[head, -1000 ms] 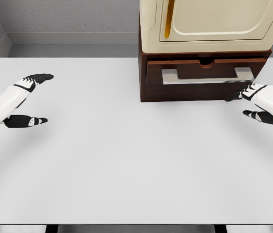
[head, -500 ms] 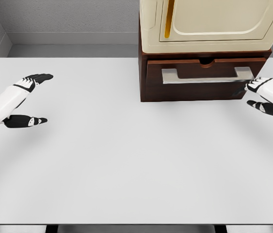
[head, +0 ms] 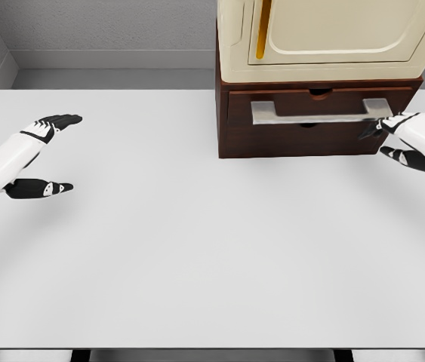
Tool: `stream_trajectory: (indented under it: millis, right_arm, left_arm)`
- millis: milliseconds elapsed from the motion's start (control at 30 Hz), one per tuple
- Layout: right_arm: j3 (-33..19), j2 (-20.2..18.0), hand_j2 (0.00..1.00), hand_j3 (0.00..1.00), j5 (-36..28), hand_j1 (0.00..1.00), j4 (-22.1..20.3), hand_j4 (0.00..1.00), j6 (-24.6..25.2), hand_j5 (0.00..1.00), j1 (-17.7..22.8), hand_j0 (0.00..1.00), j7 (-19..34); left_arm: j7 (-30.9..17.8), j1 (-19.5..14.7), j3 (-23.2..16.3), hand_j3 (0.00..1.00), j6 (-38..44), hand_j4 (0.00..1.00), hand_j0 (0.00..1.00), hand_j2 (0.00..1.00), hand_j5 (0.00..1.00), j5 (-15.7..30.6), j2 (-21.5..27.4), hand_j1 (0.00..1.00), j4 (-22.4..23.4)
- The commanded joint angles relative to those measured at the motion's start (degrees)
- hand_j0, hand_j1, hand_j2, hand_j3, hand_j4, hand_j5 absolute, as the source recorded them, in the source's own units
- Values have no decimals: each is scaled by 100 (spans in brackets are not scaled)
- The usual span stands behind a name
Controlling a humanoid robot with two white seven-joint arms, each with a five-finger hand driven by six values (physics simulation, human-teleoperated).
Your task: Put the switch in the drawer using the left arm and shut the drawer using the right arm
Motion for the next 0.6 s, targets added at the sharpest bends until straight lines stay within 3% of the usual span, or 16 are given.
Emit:
stream_trajectory:
  millis: [0, 333, 433, 567]
  right_arm:
    - [76, 53, 61, 61, -121, 61, -49, 61, -32, 61, 0, 61, -46]
    - [40, -79, 63, 63, -157, 63, -93, 63, -32, 63, 88, 63, -38]
    - [-4, -659, 63, 63, -297, 63, -84, 63, -32, 63, 466, 63, -55]
    - [-232, -1028, 63, 63, -394, 63, -76, 63, -32, 63, 887, 63, -73]
  left_arm:
    - [2, 0, 0, 100, 14, 100, 100, 100, 100, 44, 0, 100, -4]
    - [2, 70, 9, 100, 14, 100, 100, 100, 100, 44, 0, 100, -4]
    - [2, 70, 9, 100, 14, 100, 100, 100, 100, 44, 0, 100, -4]
    - [2, 88, 9, 100, 14, 100, 100, 100, 100, 52, 0, 100, -4]
